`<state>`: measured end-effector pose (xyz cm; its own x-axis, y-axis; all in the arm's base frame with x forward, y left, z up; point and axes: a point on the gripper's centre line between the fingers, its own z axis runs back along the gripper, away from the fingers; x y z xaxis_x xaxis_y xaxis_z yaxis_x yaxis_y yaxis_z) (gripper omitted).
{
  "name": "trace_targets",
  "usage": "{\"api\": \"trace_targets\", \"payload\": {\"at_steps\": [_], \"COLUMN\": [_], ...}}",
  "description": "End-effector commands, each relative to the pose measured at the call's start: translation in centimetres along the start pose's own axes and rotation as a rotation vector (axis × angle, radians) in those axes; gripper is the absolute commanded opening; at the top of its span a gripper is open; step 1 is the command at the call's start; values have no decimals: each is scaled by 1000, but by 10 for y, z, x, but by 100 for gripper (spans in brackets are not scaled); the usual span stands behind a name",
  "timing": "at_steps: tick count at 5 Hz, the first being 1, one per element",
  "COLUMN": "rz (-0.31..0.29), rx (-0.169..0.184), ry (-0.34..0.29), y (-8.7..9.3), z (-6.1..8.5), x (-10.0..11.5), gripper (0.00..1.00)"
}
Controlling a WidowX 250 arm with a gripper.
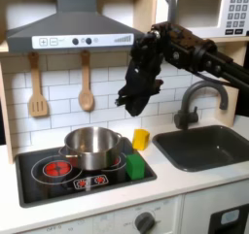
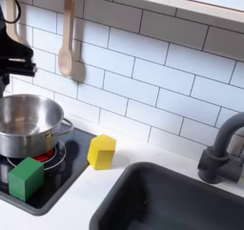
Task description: Push button
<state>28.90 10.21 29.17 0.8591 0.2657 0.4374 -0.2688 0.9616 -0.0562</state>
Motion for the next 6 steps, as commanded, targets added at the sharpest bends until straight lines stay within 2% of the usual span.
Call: {"api": "trace_targets", "payload": {"at_steps": [1,2,3,4,5,6], "rz": [1,9,3,-26,-37,-49], "rx": [-40,-57,-50,-32,-35,-55], "ry": [-103,-158,-222,-289,-339,-382], "y": [9,13,17,19,21,19], "z": [13,27,36,37,36,37], "x": [28,40,49,56,64,70], "gripper": [0,0,0,0,0,0]}}
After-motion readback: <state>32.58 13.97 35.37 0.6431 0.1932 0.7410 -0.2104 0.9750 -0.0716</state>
